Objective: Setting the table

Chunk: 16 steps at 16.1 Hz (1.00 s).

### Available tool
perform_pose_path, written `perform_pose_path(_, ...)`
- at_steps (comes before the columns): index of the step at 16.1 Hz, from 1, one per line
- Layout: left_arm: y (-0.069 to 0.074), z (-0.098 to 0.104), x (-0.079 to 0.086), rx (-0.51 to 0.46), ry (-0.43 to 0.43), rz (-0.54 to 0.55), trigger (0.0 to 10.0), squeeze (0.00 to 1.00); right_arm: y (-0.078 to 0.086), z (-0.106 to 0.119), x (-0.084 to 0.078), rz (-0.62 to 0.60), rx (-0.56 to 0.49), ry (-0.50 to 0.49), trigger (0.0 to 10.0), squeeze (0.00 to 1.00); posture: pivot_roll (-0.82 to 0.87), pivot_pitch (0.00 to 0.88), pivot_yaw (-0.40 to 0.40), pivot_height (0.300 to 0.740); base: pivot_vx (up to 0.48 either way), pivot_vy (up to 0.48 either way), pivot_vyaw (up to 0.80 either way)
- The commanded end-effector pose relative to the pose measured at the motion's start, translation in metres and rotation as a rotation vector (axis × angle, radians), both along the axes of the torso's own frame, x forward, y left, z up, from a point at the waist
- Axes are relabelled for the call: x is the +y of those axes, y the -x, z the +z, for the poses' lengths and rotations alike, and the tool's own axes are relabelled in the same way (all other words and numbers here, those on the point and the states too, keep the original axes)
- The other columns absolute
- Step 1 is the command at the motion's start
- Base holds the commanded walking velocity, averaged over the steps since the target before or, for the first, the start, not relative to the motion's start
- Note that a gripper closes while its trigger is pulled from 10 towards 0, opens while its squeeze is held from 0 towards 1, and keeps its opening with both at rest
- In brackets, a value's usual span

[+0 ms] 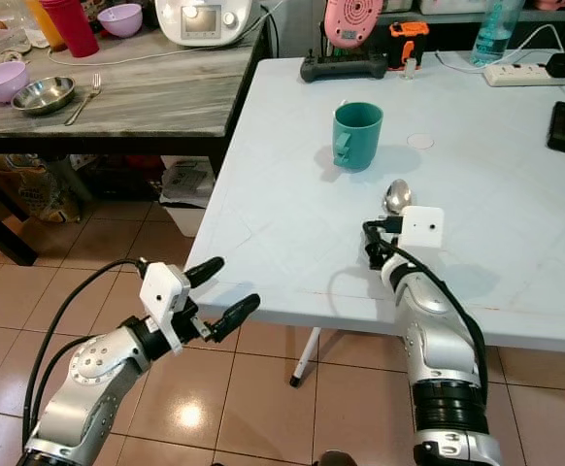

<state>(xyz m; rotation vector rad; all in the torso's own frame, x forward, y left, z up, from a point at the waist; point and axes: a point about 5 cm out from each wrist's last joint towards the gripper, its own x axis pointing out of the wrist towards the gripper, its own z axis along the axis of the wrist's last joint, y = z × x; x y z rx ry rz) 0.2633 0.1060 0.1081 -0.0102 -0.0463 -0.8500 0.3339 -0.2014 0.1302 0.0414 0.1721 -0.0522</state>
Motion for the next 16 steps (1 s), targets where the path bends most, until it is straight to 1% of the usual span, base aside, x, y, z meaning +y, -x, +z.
perform_pose_path(1,0.003,0.004,0.000,-0.010,0.011,-0.028,10.0,0.00,0.010,-0.021,-0.010,-0.048,0.106,-0.003,0.0,0.00,-0.31,0.144,0.099,0.740,0.000,0.000,0.00)
perform_pose_path(5,0.004,0.004,-0.003,-0.006,0.010,-0.064,10.0,0.00,0.011,-0.025,-0.016,-0.075,0.142,-0.017,0.0,0.00,-0.32,0.143,0.098,0.740,0.000,0.000,0.00)
perform_pose_path(8,0.004,0.003,-0.004,-0.004,0.004,-0.070,10.0,0.00,0.012,-0.029,-0.016,-0.072,0.164,-0.021,0.0,0.00,-0.31,0.144,0.098,0.740,0.000,0.000,0.00)
perform_pose_path(11,0.006,0.000,-0.003,0.007,0.000,-0.072,10.0,0.00,0.012,-0.032,-0.021,-0.087,0.188,-0.011,0.0,0.00,-0.31,0.144,0.098,0.740,0.000,0.000,0.00)
perform_pose_path(16,0.007,-0.001,-0.004,0.015,-0.005,-0.075,10.0,0.00,0.012,-0.035,-0.021,-0.078,0.209,-0.025,0.0,0.00,-0.31,0.141,0.098,0.740,0.000,0.000,0.00)
